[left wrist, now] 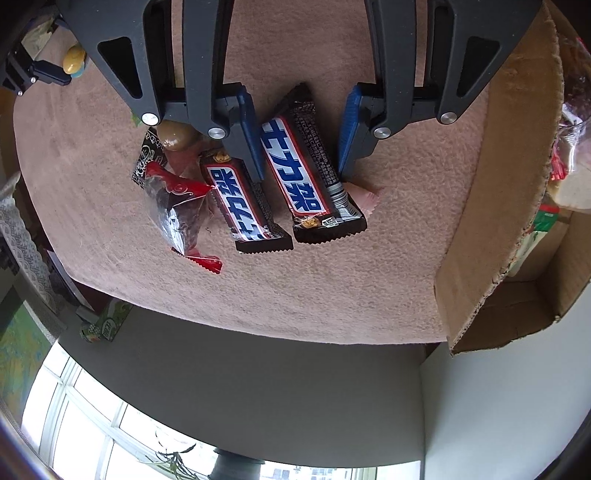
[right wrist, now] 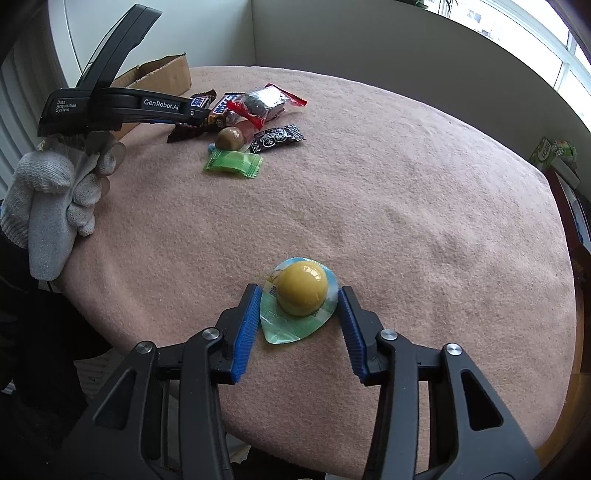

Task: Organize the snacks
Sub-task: 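Grasp a Snickers bar with the left tool while the right grasps the yellow candy, then carry the Snickers bar and yellow candy into the box and open both tools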

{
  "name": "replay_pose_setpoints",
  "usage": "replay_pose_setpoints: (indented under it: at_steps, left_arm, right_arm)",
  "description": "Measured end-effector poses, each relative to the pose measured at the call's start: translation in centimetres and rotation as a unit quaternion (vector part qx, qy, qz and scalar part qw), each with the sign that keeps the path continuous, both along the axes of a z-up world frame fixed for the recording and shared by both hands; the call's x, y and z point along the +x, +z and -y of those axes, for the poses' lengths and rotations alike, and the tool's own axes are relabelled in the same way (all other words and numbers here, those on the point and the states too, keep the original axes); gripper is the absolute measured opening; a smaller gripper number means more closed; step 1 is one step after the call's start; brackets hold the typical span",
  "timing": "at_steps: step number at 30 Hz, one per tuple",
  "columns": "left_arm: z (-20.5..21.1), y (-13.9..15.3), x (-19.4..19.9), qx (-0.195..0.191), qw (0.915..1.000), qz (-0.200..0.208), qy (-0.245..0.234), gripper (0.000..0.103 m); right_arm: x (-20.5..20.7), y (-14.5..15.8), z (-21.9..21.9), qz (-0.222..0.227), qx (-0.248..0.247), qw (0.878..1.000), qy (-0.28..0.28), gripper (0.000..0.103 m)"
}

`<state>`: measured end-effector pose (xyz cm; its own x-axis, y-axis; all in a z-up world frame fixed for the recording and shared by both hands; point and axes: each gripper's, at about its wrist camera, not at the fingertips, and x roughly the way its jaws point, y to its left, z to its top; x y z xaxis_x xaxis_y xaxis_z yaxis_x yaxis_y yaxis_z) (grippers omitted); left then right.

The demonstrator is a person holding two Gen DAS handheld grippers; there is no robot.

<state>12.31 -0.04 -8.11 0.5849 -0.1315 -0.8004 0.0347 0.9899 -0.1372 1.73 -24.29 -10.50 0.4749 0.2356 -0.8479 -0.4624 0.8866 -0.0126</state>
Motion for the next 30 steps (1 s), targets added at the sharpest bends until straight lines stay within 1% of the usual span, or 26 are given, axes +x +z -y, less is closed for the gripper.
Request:
replay_pose_setpoints:
  at_steps: [5,9,13,22,25,30]
  left_arm:
    - [0.6,-0.1,-0.4,-0.001,1.0,0.003,-0.007,0.032]
    - [0.3,0.2,-0.7,-0.012,0.9999,0.003,-0.01,0.032]
    - [0.4,0.6,-1.4,-0.012,0.9997,0.011,-0.017,0.032]
    - [-0.3,2.6,-3.5,-0.036,0.9981,0.039,-0.03,0.032]
    - [-0.5,3.5,-4.3,-0.042,0.9972,0.053,-0.033,0.032]
    - [-2.2,4.9,-6.2,-0.05,0.9953,0.078,-0.029,0.032]
  right_arm:
    - [-0.2,0.0,0.6,-0.003,0.013,1.0,-0.007,0.044]
    - [-0.1,0.2,0.9,-0.002,0.02,1.0,-0.019,0.044]
    - [0.0,0.7,1.1,0.004,0.02,0.999,-0.026,0.044]
    - [-0.3,2.8,0.6,0.022,0.024,0.999,-0.034,0.044]
    - [-0.3,3.8,-0.2,0.03,0.027,0.999,-0.031,0.044]
    - [0.0,5.6,-2.2,0.05,0.031,0.998,-0.021,0.044]
